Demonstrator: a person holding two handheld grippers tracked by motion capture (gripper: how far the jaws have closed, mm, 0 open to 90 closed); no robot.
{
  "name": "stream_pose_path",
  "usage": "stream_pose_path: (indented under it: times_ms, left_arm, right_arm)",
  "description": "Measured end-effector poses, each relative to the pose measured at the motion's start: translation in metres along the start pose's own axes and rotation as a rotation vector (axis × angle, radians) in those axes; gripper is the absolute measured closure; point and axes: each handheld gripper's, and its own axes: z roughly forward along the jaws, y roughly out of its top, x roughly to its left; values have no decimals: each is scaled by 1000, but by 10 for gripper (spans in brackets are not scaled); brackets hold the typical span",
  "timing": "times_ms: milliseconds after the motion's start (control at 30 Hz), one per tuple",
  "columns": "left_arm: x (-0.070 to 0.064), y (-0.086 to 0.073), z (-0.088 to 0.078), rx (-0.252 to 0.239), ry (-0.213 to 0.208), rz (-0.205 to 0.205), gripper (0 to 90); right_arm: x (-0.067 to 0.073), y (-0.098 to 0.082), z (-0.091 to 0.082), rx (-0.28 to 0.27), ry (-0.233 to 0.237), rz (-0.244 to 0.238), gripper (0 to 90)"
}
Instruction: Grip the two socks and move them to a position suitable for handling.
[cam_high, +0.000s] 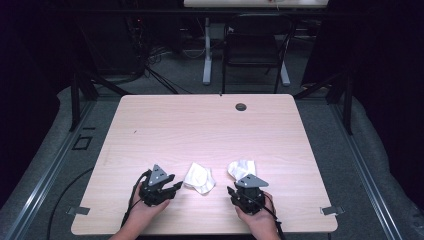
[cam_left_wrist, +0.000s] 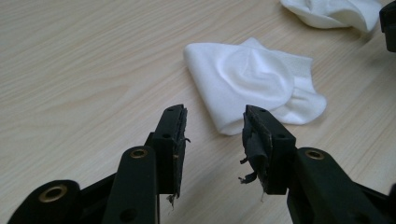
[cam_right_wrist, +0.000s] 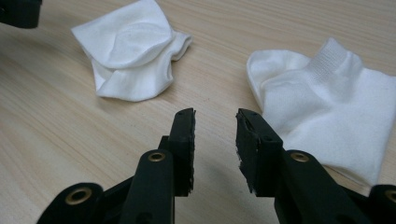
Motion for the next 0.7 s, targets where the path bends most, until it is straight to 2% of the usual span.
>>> stream_pose_path:
  times_ms: [133, 267, 400, 700]
  left_arm:
    - [-13, 11, 11, -3, -16, 21, 616]
    - [-20, 16, 21, 8, -14, 31, 634]
    - [-27, 24, 31, 14, -23, 23, 670]
    - [-42, 37, 50, 33, -40, 29, 676]
  right_arm:
    - [-1, 1, 0, -8, 9, 24, 698]
    - [0, 1, 0, 3, 11, 24, 714]
    - [0, 1, 0, 8, 10, 23, 726]
    - [-2, 1, -1, 13, 15, 28, 723]
